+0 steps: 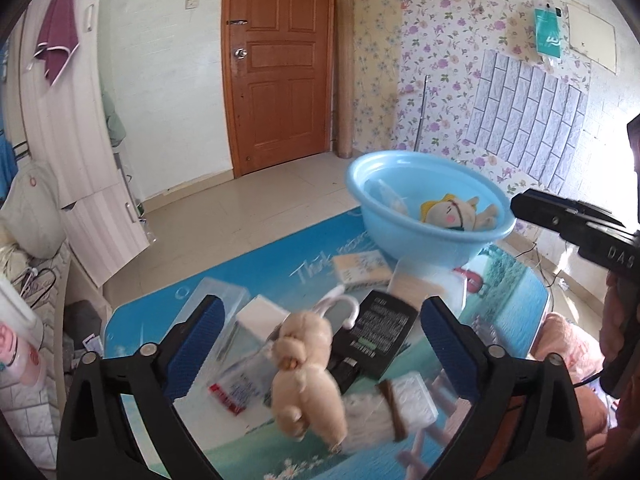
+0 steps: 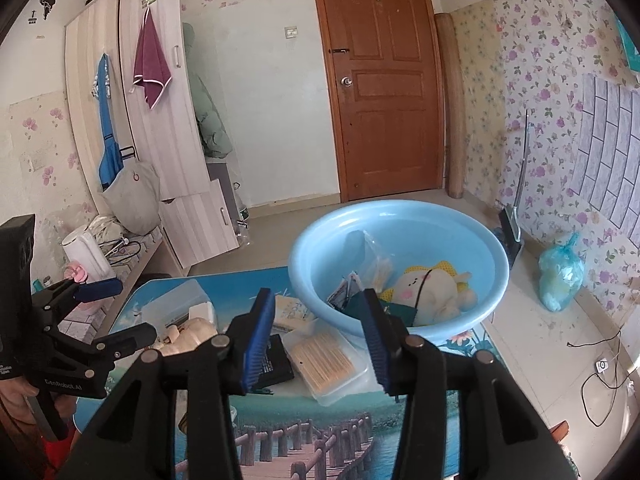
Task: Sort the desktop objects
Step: 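Reach the left tool to the tan plush dog and grasp it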
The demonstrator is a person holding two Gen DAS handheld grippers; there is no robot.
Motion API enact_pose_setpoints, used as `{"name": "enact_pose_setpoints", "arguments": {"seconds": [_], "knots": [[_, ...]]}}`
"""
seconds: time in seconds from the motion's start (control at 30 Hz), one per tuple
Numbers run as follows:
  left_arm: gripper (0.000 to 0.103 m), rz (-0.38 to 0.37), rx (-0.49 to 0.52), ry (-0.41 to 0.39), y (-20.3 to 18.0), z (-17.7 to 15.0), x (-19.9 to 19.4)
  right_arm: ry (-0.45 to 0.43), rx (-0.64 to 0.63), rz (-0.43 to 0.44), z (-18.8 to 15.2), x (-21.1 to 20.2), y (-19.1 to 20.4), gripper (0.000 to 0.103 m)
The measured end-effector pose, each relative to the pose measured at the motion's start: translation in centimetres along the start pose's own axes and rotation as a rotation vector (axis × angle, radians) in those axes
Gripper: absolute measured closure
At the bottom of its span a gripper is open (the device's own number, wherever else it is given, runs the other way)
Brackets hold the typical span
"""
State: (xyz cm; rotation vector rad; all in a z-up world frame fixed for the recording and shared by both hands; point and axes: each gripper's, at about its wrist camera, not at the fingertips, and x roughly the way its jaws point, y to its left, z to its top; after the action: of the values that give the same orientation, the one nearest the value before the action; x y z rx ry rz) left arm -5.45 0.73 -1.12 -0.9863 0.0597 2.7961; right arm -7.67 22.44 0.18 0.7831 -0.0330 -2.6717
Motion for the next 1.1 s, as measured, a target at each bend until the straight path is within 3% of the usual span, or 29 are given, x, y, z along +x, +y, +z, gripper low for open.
{"name": "enact_pose_setpoints", "arguments": {"seconds": [0.17, 0.3, 0.43, 0.6, 0.73, 1.1], "knots": [[0.003, 0.033, -0.017, 0.043, 1.7, -2.0, -0.2, 0.049, 0.012, -0.001, -1.0, 0.7, 0.7, 0.051], [0.003, 0.032, -0.03, 0.066, 2.5, -3.0, -0.2, 0.108, 0.036, -0.002, -2.7, 2.0, 1.1, 0.0], [0.003, 0.039, -0.018, 0.069, 2.8, -3.5, -0.3, 0.046, 0.162, 0.063, -4.8, 1.9, 0.3, 0.0], [0.003, 0.046, -0.026, 0.09, 3.5, -4.2, -0.2, 0.136, -0.009, 0.005, -5.4, 2.8, 2.9, 0.0], [0.003, 0.045, -0.031, 0.091, 3.7, -4.2, -0.2, 0.172, 0.004, 0.057, -5.7, 3.0, 3.4, 0.0], [0.003, 0.038, -0.036, 0.116, 4.4, -4.7, 0.1, 0.291, 0.071, 0.071, -6.8, 5.0, 4.0, 0.0]]}}
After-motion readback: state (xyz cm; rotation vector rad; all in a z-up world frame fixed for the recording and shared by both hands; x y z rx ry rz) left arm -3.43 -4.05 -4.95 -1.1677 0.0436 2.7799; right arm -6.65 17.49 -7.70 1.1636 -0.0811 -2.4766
